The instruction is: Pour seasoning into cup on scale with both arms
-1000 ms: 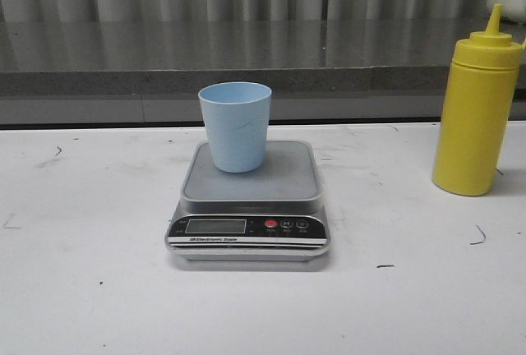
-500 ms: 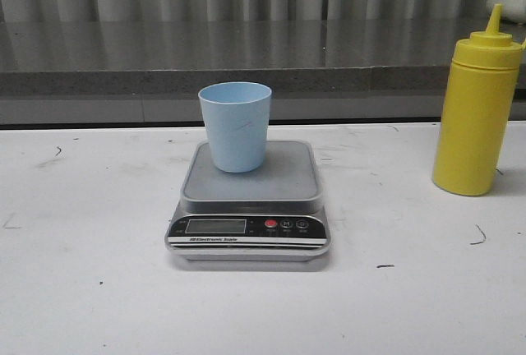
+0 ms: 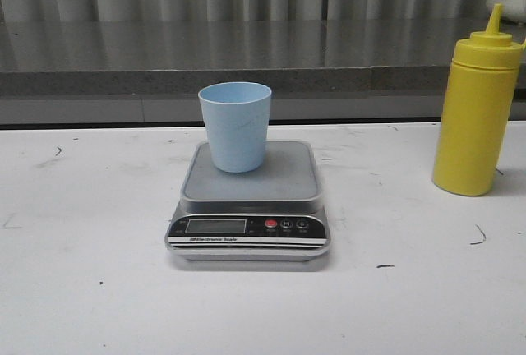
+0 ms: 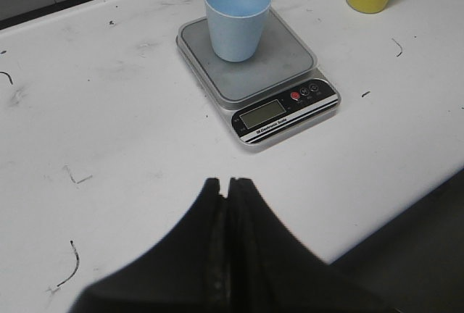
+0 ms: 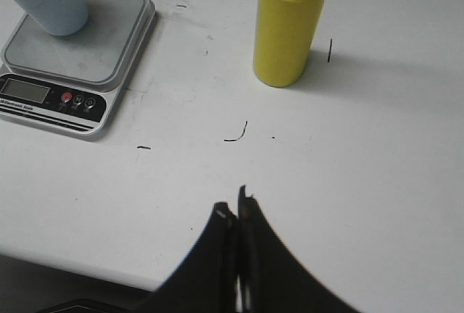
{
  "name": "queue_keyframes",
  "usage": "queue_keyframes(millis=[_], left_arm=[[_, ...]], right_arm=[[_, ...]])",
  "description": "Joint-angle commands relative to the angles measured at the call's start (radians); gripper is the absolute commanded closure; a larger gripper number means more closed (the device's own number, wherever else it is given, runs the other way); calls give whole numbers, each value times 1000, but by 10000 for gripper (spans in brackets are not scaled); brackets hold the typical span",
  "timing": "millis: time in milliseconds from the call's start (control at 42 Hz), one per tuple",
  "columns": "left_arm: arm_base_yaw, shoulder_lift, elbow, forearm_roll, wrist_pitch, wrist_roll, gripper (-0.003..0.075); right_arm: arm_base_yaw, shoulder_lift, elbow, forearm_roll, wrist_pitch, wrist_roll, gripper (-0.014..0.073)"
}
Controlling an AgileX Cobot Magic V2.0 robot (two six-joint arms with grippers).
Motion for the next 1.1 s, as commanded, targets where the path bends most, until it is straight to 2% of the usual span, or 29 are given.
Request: queue_keyframes(millis=[0,119,190,405,595,810,857,1071], left_arm=[[-7,2,-26,-10,-68,-4,740],[-7,-8,-23,0,-80,1,740],[39,-45,3,52,-138,6,740],[294,-285,311,76,-593,6,740],[429,-495,616,69,-827,6,740],[474,-607,796,-6,-952,6,740],[474,-621,793,-11,-918,6,740],[474,-621,793,-11,-920,6,740]], right_arm=[[4,0,-27,-3,-63,-13,661],[4,0,-27,-3,-63,-13,661],[4,0,-27,-3,-63,-13,661],[4,0,-27,-2,-63,-13,661],[4,0,-27,-2,-63,-13,661],[4,0,-27,-2,-63,-13,661],[4,0,-27,-2,-63,-13,661],[4,3,-27,-2,-59,-13,661]])
